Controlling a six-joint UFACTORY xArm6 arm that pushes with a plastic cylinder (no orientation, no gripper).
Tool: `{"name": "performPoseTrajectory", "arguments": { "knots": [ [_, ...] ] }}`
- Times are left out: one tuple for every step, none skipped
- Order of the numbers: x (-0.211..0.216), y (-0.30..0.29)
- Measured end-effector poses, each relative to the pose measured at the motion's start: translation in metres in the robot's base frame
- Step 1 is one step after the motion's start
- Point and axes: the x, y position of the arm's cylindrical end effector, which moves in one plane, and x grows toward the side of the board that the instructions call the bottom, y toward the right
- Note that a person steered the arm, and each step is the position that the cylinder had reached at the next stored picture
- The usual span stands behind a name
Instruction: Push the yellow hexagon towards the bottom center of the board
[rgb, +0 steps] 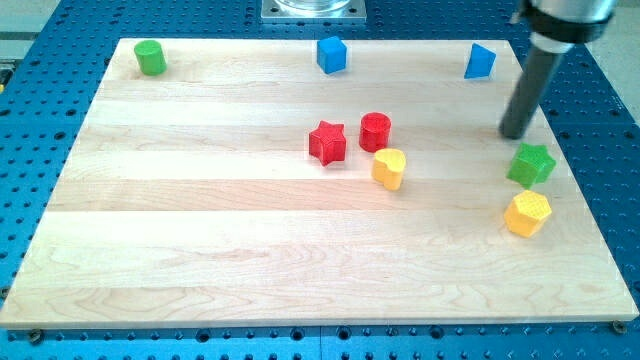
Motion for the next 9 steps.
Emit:
{"name": "performPoseTrajectory", "arguments": {
  "knots": [
    [-0.013,0.068],
    [0.015,0.072],
    [0.073,0.066],
    [0.099,0.041],
    [0.099,0.013],
    [0.111,-0.003],
    [0.146,-0.003],
    [0.162,-0.014],
    [0.142,-0.053]
  ]
}}
